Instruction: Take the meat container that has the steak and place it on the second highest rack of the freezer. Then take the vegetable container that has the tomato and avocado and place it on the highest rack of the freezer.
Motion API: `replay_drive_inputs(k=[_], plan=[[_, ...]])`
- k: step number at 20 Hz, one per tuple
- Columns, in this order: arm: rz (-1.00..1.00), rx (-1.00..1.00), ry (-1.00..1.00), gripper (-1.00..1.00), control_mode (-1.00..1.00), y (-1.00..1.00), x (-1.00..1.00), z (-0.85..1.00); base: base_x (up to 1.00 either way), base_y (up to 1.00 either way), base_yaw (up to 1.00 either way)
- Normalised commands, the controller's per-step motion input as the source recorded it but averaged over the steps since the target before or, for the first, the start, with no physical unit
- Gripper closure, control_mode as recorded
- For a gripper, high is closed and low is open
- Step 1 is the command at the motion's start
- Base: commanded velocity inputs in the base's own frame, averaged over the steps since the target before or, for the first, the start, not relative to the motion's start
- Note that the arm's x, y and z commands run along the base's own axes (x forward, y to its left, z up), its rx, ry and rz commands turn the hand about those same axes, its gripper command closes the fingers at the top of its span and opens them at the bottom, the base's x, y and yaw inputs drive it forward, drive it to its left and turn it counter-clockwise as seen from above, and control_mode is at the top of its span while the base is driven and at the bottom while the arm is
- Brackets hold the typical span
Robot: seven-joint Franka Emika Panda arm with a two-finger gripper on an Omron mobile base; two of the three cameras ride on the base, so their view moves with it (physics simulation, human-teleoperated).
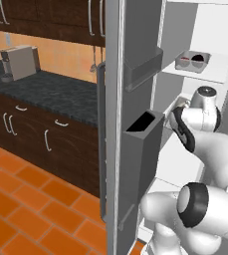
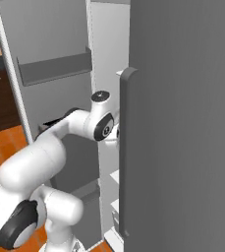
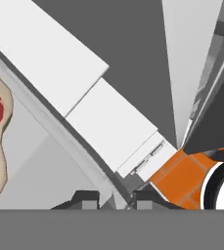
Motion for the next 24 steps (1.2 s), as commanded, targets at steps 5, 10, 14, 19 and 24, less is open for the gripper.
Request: replay_drive_inputs(k=[5, 10, 14, 19, 24], plan=[[-0.03, 0.00, -0.01, 1.00, -1.00, -0.01, 0.14, -0.16, 0.00, 0.00, 0.00], [0.00, 0.00, 0.00, 1.00, -1.00, -0.18, 0.56, -0.29, 0.00, 0.00, 0.00], [0.00, 0.00, 0.00, 1.00, -1.00, -0.15, 0.73, -0.24, 0.00, 0.00, 0.00], [0.00, 0.00, 0.00, 1.00, -1.00, -0.26, 0.72, -0.19, 0.00, 0.00, 0.00], [0.00, 0.00, 0.00, 1.00, -1.00, -0.40, 0.64, -0.22, 0.00, 0.00, 0.00]])
